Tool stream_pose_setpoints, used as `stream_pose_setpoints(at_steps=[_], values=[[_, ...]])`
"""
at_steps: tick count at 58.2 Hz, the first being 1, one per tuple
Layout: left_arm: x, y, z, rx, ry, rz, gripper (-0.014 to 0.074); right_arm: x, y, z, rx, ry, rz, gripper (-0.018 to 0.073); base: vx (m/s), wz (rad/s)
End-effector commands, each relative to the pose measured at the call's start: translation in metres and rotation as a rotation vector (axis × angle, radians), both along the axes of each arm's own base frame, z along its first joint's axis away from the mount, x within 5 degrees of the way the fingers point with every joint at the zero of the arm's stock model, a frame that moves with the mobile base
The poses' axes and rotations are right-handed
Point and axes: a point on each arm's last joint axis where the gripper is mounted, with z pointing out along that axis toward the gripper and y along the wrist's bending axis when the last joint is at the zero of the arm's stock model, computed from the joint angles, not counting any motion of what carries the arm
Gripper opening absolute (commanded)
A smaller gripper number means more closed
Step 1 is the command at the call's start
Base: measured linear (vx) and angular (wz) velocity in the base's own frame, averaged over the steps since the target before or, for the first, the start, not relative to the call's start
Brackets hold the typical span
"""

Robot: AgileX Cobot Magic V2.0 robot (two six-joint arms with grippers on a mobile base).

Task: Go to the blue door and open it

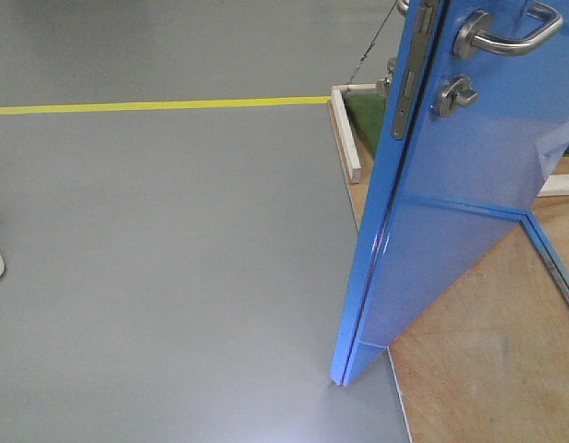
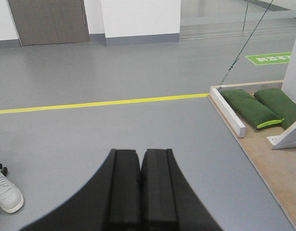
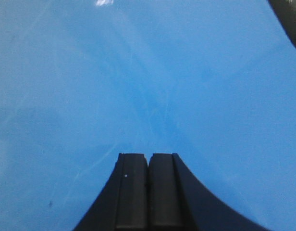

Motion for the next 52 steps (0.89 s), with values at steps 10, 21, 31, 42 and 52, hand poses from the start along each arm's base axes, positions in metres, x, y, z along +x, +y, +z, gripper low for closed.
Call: stream_pose_setpoints(at_steps=[10,21,31,42,52], values=[[-0.001,-0.001,0.017,-0.009,-0.123,-0.011,0.0073,-0.003,0.002,0.015,0.284,-0.053,0.050,0.0012,0.00,0.00],[-0.001,-0.001,0.017,-0.009,-0.123,-0.011,0.0073,-0.005,0.009,0.014,0.424,-0.004,0.137,0.0012,0.00,0.00],[-0.001,-0.001,0.017,-0.009,-0.123,-0.011,0.0073,-0.006,0.015,0.013,0.491,0.033,0.202,0.0012,0.00,0.00],[-0.001,-0.001,0.017,-0.009,-0.123,-0.011,0.0073,-0.006,0.015,0.013,0.491,0.036,0.205,0.0012,0.00,0.00],[-0.001,-0.001,0.017,-0.009,-0.123,-0.011,0.0073,-0.006,0.015,0.013,0.491,0.036,0.205,0.0012,0.00,0.00]])
